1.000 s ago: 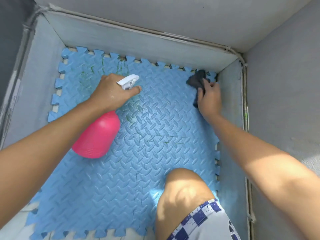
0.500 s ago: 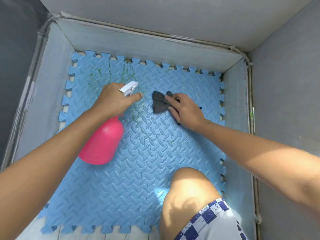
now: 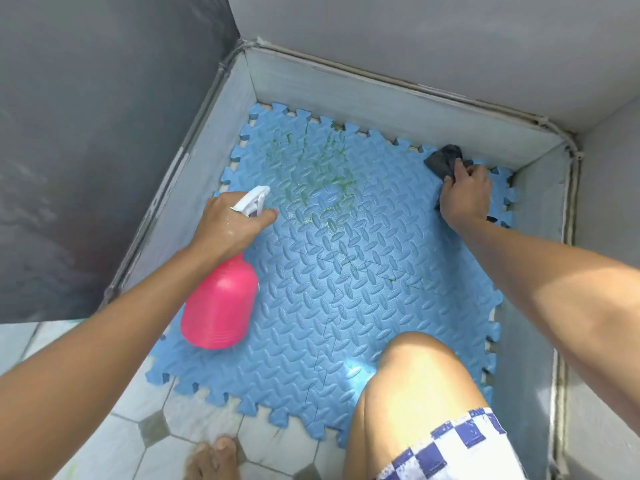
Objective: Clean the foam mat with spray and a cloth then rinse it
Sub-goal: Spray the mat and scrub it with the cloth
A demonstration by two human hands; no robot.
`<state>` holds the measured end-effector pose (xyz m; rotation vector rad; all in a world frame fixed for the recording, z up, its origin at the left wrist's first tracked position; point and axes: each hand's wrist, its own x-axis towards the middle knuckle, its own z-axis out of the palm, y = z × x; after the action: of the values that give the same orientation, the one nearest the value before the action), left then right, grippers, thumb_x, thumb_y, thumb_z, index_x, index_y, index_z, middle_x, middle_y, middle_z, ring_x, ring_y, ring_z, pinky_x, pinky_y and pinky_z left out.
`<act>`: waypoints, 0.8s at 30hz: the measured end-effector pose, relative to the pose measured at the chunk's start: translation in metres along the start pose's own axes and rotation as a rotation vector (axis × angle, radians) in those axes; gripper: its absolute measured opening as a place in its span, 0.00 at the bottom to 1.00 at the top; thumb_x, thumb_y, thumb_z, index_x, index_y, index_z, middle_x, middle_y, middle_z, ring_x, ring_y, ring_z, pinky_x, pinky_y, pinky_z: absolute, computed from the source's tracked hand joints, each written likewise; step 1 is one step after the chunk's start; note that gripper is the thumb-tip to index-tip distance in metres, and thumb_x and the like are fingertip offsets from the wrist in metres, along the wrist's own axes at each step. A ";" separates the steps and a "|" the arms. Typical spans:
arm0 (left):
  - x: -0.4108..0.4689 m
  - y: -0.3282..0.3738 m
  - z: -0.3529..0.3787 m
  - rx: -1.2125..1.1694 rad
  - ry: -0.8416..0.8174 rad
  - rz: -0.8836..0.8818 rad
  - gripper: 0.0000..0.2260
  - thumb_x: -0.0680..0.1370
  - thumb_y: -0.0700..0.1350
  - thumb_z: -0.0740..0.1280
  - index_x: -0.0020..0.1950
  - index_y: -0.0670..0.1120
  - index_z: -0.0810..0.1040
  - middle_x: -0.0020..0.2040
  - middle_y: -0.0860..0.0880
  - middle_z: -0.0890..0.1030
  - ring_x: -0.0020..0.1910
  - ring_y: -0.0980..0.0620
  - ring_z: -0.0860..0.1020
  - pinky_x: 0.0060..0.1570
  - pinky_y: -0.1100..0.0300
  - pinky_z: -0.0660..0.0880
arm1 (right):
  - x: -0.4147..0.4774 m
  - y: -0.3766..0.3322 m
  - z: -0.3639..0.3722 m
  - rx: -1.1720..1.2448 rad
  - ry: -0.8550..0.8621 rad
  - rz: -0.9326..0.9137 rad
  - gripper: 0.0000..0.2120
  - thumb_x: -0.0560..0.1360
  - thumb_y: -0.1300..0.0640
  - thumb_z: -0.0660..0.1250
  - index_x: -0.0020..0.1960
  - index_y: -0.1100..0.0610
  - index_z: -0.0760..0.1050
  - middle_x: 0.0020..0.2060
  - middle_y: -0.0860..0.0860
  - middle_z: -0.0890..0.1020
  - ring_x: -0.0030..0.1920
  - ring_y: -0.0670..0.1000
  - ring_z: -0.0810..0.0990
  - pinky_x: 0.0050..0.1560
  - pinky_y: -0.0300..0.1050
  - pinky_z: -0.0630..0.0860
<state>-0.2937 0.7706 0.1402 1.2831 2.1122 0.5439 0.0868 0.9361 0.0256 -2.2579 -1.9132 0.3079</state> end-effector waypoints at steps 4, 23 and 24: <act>-0.003 0.000 -0.010 0.091 0.109 0.018 0.23 0.73 0.55 0.72 0.29 0.43 0.66 0.26 0.46 0.69 0.28 0.43 0.71 0.29 0.53 0.66 | -0.015 -0.014 -0.001 0.039 -0.078 0.029 0.27 0.81 0.53 0.57 0.79 0.55 0.61 0.69 0.61 0.66 0.68 0.65 0.64 0.69 0.57 0.65; 0.002 -0.010 -0.019 0.055 0.230 0.022 0.20 0.74 0.52 0.71 0.29 0.46 0.66 0.25 0.50 0.68 0.32 0.41 0.72 0.34 0.53 0.70 | -0.021 -0.026 0.001 -0.006 -0.155 0.001 0.27 0.82 0.55 0.57 0.79 0.57 0.59 0.69 0.61 0.63 0.68 0.65 0.63 0.65 0.58 0.69; 0.002 -0.011 -0.019 0.042 0.246 0.008 0.18 0.73 0.54 0.71 0.31 0.46 0.69 0.27 0.49 0.72 0.34 0.40 0.74 0.36 0.51 0.73 | -0.021 -0.026 0.002 -0.005 -0.152 0.000 0.27 0.82 0.55 0.58 0.79 0.57 0.59 0.69 0.61 0.63 0.68 0.65 0.64 0.65 0.58 0.69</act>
<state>-0.3148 0.7671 0.1471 1.3043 2.3307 0.6944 0.0580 0.9196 0.0319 -2.2986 -1.9869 0.4891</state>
